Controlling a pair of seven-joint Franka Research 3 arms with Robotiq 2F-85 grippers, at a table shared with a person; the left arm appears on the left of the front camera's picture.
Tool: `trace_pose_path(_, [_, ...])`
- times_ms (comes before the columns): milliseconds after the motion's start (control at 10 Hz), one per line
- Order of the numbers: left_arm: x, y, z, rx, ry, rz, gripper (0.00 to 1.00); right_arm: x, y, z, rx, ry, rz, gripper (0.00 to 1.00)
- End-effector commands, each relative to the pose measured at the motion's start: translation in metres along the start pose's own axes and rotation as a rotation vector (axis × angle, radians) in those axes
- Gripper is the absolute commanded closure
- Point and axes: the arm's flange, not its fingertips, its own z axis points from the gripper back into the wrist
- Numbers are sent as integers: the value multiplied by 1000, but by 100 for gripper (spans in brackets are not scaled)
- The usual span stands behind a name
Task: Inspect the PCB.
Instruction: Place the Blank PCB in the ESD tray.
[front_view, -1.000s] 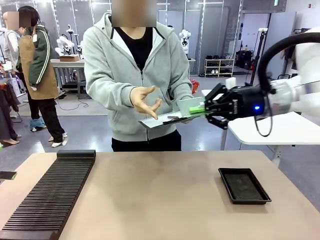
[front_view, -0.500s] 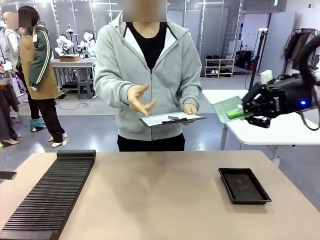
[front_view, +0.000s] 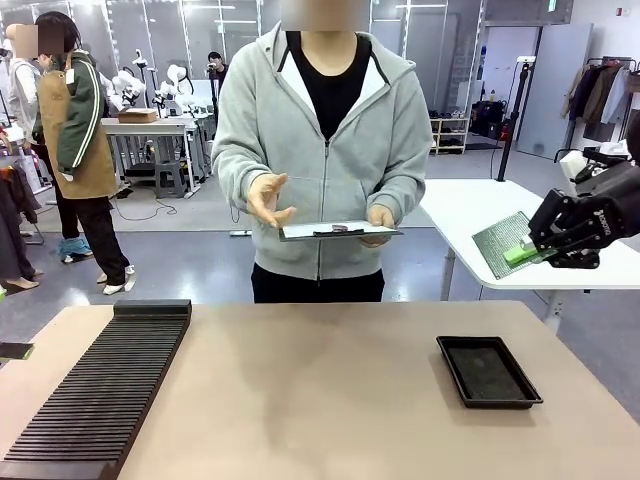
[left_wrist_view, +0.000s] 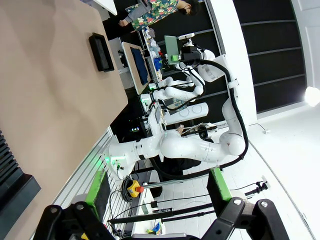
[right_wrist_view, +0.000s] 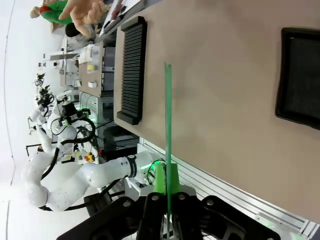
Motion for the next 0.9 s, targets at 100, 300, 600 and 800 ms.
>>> trace_pose_path(100, [0, -1, 0, 8, -1, 0, 0, -7, 18, -2, -24, -54, 27, 98])
trace_pose_path(300, [0, -1, 0, 8, -1, 0, 0, 0, 1, 0, -9, -8, 5, 98])
trace_pose_path(600, [0, -1, 0, 8, -1, 0, 0, 0, 1, 0, -9, -8, 5, 98])
trace_pose_path(800, [0, -1, 0, 8, -1, 0, 0, 8, -8, -9, -54, -5, -11, 98])
